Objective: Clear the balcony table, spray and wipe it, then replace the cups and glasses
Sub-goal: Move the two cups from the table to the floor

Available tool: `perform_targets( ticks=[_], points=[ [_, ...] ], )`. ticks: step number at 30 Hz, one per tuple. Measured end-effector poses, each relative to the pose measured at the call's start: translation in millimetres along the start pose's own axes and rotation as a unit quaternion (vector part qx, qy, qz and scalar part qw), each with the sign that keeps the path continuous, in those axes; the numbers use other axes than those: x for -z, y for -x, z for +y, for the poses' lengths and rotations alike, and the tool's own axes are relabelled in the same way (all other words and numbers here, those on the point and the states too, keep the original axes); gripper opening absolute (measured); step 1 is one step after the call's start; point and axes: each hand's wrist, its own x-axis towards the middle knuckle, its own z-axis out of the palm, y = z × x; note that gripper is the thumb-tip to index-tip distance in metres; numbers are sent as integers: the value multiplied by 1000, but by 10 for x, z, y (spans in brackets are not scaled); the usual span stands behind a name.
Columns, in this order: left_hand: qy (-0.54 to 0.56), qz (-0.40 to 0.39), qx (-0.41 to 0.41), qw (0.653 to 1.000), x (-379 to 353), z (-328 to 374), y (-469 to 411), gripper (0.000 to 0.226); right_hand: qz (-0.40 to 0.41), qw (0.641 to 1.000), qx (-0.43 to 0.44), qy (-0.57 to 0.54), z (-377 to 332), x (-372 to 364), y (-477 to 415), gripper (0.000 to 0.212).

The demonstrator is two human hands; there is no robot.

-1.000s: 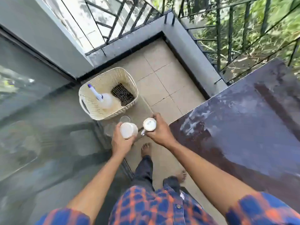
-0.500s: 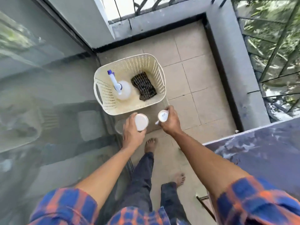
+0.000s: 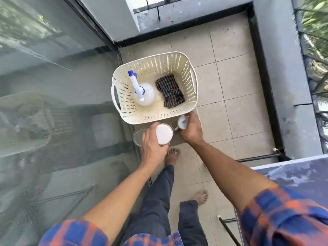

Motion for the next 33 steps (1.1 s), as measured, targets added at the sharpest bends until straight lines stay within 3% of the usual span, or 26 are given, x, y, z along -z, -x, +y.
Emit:
perform_targets(
  ticks=[4,8,12,18,25,29,33],
  points=[
    [13,6,9,1000,-10,-21,-4,81,-9,1000,1,15,-10,-12,28,78],
    [23,10,13,1000,11,-14,-18,83,-13,997,-67,-40,-43,69,103,91],
    [23,-12,34,999,51,-29,-36,90,-7,990,-113,-83,-37,205,215,90],
    [15,-14,17,1000,213,-64,86,92,13,984,-124,-128,-26,440,524,76],
    [35,42,9,998,490,-33,316,63,32,976,-114,-181,-85,612,838,40],
    [117,108,5,987,780,88,160,58,55,976,-54,-203,-295,700,903,28],
    [140,122,11,983,1047,177,-258,68,62,981,27,-181,-651,766,749,25]
  ],
)
